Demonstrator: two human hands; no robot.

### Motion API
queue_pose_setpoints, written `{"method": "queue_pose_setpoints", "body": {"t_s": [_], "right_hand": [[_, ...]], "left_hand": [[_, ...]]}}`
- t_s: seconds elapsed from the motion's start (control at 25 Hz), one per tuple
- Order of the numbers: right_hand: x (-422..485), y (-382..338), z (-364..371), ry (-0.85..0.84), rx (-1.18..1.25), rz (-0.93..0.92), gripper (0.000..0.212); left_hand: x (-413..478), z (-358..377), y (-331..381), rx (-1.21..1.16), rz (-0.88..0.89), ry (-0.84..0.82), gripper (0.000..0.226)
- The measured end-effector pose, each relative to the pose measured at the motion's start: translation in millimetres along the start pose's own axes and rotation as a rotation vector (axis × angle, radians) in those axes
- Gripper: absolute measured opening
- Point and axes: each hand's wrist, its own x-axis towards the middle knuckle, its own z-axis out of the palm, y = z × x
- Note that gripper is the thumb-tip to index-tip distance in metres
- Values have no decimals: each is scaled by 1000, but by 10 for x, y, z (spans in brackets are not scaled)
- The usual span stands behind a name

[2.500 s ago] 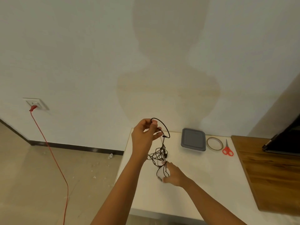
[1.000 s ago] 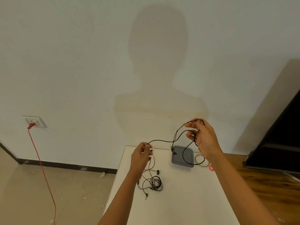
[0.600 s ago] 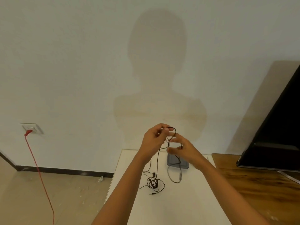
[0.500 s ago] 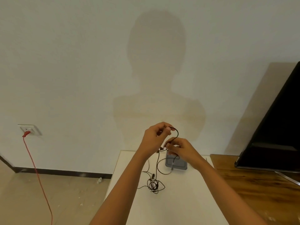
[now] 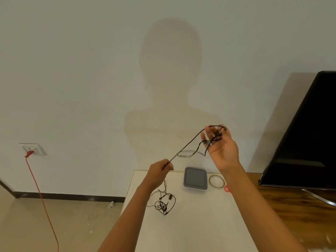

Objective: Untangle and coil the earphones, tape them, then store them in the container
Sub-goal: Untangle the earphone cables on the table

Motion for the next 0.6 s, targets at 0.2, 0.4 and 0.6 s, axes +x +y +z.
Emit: {"method": "queue_pose_setpoints", "body": {"t_s": [0.2,0.4,0.6], "right_hand": [[77,-54,-11,104,-400,-4,21],[-48,239,-146,-154,-1170,136,29],[-170,330,21,-351,-1196,114,15]], "left_hand": [[-115,-91,-22,-120,-60,127,30],[-63,-304,463,-131,109,232,29],[-126,-393,828,26,234,201,26]]}}
